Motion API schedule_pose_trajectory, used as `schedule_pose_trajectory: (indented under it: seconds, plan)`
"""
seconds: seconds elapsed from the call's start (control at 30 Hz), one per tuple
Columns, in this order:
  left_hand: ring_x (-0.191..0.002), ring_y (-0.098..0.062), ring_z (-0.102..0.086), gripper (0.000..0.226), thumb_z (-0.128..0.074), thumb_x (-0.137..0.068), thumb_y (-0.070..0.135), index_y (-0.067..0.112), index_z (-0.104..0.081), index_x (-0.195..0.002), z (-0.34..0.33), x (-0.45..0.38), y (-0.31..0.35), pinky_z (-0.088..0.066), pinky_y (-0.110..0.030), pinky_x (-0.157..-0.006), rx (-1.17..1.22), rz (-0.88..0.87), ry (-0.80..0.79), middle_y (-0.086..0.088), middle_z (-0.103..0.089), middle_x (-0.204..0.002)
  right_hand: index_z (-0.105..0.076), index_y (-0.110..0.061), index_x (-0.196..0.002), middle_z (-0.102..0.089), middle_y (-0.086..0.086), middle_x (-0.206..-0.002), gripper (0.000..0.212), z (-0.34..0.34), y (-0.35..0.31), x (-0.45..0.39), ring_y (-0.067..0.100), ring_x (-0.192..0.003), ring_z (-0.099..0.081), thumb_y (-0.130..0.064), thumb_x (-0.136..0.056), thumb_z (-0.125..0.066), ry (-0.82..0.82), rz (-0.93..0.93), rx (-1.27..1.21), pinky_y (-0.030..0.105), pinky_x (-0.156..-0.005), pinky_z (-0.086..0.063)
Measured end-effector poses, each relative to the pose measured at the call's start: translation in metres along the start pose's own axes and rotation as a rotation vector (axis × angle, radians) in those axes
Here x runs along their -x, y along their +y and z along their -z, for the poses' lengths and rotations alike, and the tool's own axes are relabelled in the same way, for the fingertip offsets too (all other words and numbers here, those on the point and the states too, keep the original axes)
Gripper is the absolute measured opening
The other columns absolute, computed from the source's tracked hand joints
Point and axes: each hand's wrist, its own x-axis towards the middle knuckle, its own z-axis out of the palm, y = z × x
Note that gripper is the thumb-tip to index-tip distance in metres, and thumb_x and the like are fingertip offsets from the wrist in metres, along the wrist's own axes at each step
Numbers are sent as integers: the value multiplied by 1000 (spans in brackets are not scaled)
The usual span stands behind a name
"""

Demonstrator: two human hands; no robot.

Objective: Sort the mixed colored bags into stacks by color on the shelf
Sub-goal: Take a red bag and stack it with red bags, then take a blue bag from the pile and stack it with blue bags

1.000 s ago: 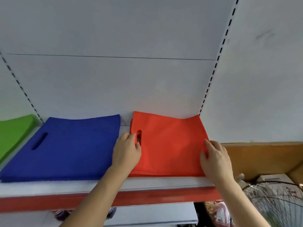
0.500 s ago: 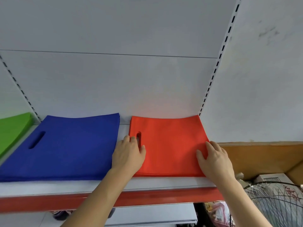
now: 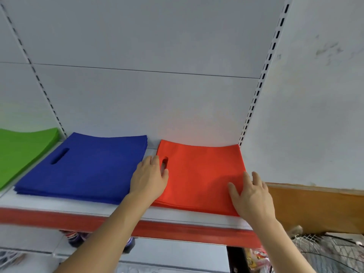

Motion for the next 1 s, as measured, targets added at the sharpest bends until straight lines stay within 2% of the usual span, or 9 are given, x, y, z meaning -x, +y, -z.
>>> schedule_pose_trajectory:
  seconds: [0.07, 0.2, 0.33, 0.47, 0.57, 0.77, 1.0]
  plan:
    - [-124, -28, -55, 54, -48, -103, 47, 11, -51, -143, 7, 8, -2, -52, -40, -94, -24, 5, 78, -9, -55, -141, -45, -14, -154, -41, 18, -160, 71, 0, -3, 2, 41, -146, -40, -60, -99, -49, 83, 92, 4, 53, -112, -44]
    - [-146, -37, -41, 60, -51, -103, 47, 7, -52, -148, 20, 30, -18, -41, -50, -117, -54, 26, 131, -19, -47, -156, -52, -9, -152, -40, 22, -162, 68, -3, -31, 10, 41, -154, -31, -53, -100, -56, 146, 277, -18, 56, -120, -35]
    - [-156, -35, -25, 70, -42, -104, 55, 11, -40, -159, 35, 57, -52, -27, -50, -126, -123, 47, 117, -16, -32, -167, -50, -10, -154, -36, 21, -166, 70, -10, -75, 29, 40, -157, -26, -57, -103, -46, 144, 415, -52, 55, -123, -31]
    - [-160, -33, -12, 79, -33, -102, 65, 16, -30, -164, 60, 85, -98, -19, -52, -128, -153, 139, 173, -13, -20, -172, -52, -9, -154, -35, 19, -167, 75, -16, -134, 49, 39, -158, -25, -61, -100, -44, 122, 573, -86, 56, -123, -30]
    - [-160, -33, -11, 81, -32, -101, 67, 16, -29, -164, 82, 109, -142, -16, -52, -128, -188, 194, 191, -12, -21, -172, -52, -9, -153, -38, 19, -166, 76, -23, -190, 69, 38, -158, -27, -62, -100, -41, 102, 656, -119, 57, -122, -32]
    - [-160, -30, -10, 82, -20, -100, 70, 19, -26, -164, 125, 167, -255, -13, -52, -130, -202, 334, 212, -10, -18, -173, -43, -17, -160, -28, 13, -172, 81, -50, -315, 130, 33, -161, -17, -70, -101, -27, 47, 802, -126, 51, -128, -24]
    - [-160, -31, -7, 76, -31, -104, 63, 18, -24, -165, 163, 234, -371, -12, -50, -130, -208, 541, 234, -10, -16, -173, -42, -17, -160, -29, 13, -171, 79, -86, -449, 199, 33, -161, -18, -70, -104, -25, -44, 1028, -147, 53, -127, -26]
